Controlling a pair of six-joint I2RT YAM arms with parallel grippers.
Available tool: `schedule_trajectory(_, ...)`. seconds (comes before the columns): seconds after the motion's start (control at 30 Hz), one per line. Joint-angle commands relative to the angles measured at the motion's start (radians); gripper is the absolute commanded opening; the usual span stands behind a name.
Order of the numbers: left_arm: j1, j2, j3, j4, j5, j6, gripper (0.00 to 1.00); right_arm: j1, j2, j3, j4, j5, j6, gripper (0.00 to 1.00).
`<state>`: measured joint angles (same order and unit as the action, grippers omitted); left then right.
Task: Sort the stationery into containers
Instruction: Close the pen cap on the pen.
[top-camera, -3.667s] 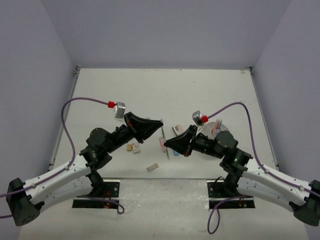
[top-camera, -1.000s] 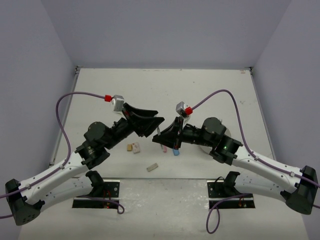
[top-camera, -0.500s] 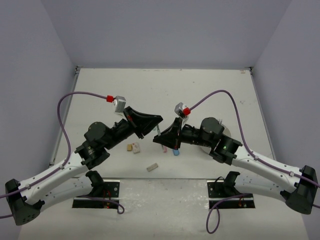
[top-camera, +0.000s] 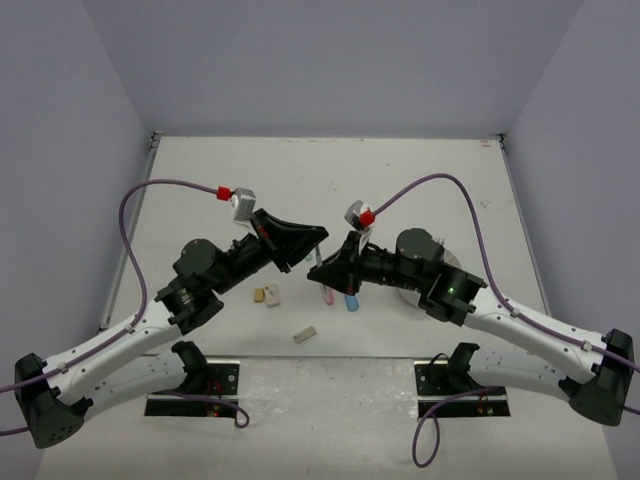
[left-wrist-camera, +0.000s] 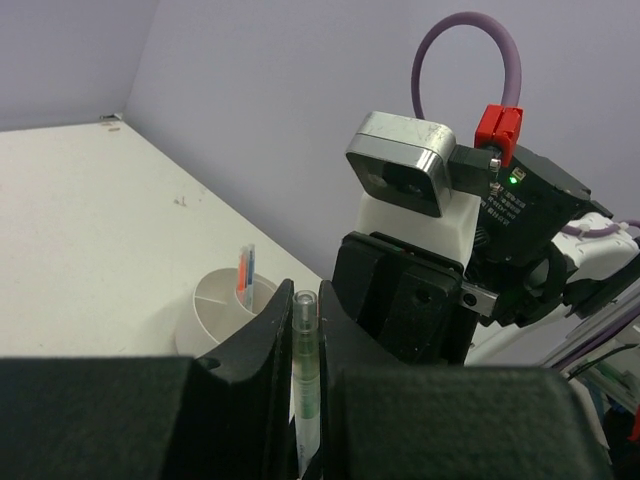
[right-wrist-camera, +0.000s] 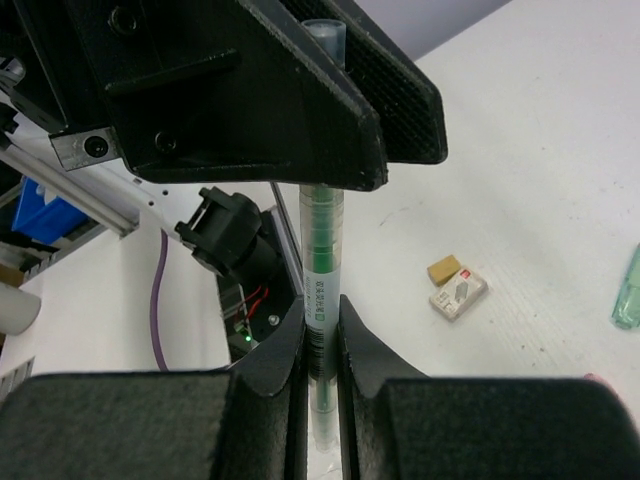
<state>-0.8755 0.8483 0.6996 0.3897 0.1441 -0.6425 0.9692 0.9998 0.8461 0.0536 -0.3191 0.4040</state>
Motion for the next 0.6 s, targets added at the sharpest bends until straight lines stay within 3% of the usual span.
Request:
schedule_trajectory(0.0,-0.036,0.028,-0.023,-0.046,0.075,0.001,0.0,-0.044,0.026,0.181,0.042,0.086,-0.047,0.0)
schedule_trajectory(0.13,-0.119,0.03,-0.042,-0.076,0.002,0.011,0.0,-0.099,0.062,0.301,0.034,0.056,-0.044,0.0)
schedule_trajectory(0.33,-0.135,0.039,-0.136,-0.002,0.046,-0.026,0.0,-0.205,0.135,0.478,0.016,-0.027,-0.01,0.0)
schedule_trajectory(0.57,-0.223,0.112,-0.191,0.089,0.036,-0.052,0.0,-0.225,0.258,0.687,-0.05,-0.038,-0.05,0.0)
